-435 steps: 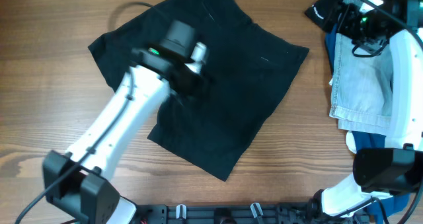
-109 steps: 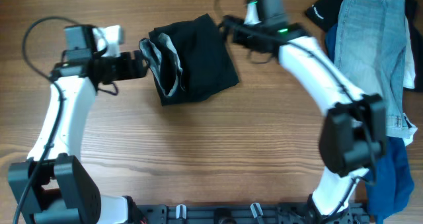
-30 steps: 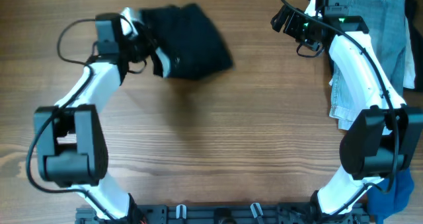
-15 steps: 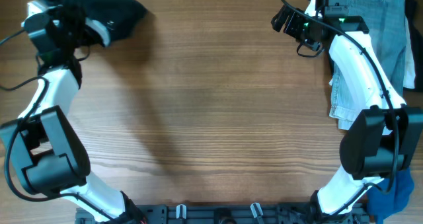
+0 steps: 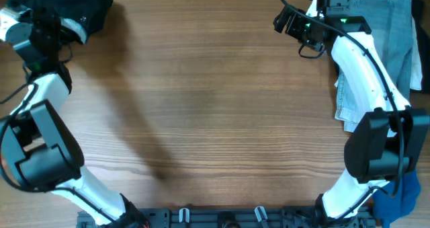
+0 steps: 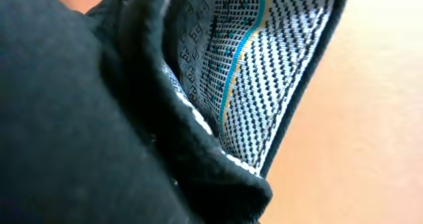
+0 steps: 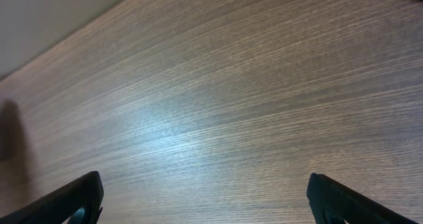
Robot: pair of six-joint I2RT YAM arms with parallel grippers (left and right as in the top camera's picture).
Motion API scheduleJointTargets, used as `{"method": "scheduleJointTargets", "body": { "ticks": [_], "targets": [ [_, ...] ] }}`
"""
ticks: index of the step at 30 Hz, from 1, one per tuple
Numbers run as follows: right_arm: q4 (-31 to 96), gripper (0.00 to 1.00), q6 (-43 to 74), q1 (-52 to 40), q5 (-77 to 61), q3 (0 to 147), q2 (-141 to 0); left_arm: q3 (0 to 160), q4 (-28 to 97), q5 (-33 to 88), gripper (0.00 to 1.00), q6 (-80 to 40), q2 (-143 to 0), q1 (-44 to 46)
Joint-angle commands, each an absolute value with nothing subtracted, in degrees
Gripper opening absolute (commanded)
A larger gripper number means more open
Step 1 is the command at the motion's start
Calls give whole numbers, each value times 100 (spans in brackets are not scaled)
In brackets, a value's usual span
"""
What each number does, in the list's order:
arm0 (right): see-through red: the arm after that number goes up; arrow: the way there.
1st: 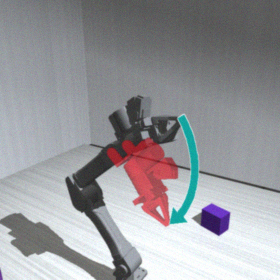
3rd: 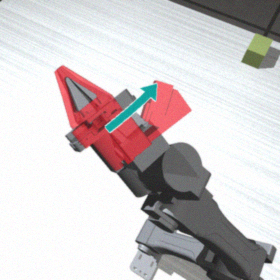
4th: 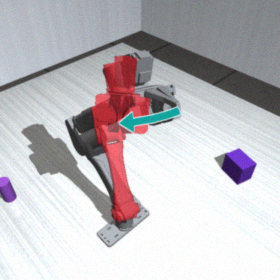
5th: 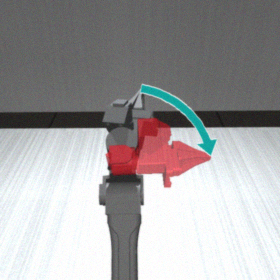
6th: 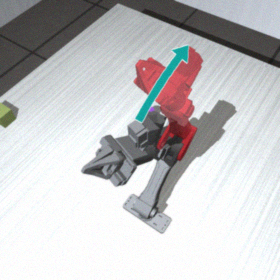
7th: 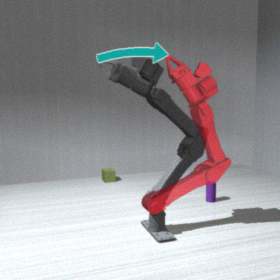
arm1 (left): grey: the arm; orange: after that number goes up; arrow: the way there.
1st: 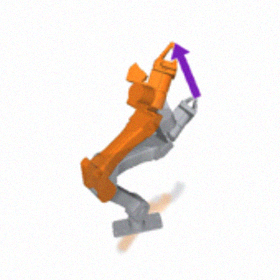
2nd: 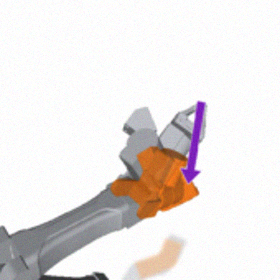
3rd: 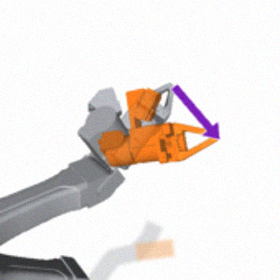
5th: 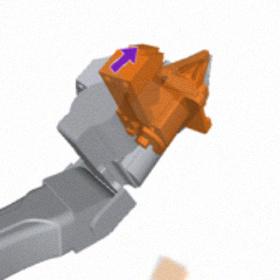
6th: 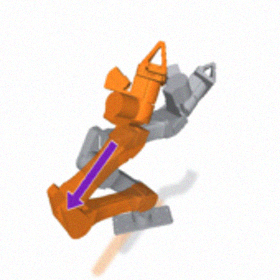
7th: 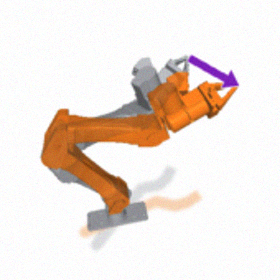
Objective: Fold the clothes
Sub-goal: 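Carry the folded shorts with the left gripper to the top-left corner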
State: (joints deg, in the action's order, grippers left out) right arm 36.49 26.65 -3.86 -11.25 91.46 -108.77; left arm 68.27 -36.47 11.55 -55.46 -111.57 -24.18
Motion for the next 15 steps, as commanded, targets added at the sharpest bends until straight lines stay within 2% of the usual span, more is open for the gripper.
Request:
{"method": "scheduleJointTargets", "body": {
  "ticks": [1, 3, 5, 9, 10, 11, 12, 13, 15],
  "targets": [
    [3638, 100, 2565, -434, -910, 9174, -10842, 7271, -3769, 1085, 4, -5271, -11577, -2449],
    [3642, 100, 2565, -434, -893, 9174, -10842, 7273, -3675, 1090, 4, -5249, -11767, -2451],
    [3645, 100, 2567, -434, -893, 9174, -10842, 7273, -2709, 1466, 4, -5116, -12005, -2451],
    [3627, 100, 2565, -434, -893, 9174, -10842, 7273, -930, 1446, 6, -5116, -12020, -2482],
    [3629, 100, 2567, -434, -893, 9174, -10842, 7273, -685, 1448, 15, -5116, -12020, -2510],
    [3629, 100, 2567, -434, -895, 9174, -10842, 7273, -510, 1452, 36, -5116, -12018, -2552],
    [3629, 100, 2565, -434, -895, 9174, -10842, 7273, -410, 1507, 47, -5111, -12011, -2593],
    [3629, 100, 2567, -434, -895, 9174, -10842, 7273, -401, 1619, 50, -4954, -11998, -2617],
    [3634, 100, 2565, -434, -895, 9174, -10842, 7273, -427, 1909, 72, -4357, -11826, -2681]
  ]
}}
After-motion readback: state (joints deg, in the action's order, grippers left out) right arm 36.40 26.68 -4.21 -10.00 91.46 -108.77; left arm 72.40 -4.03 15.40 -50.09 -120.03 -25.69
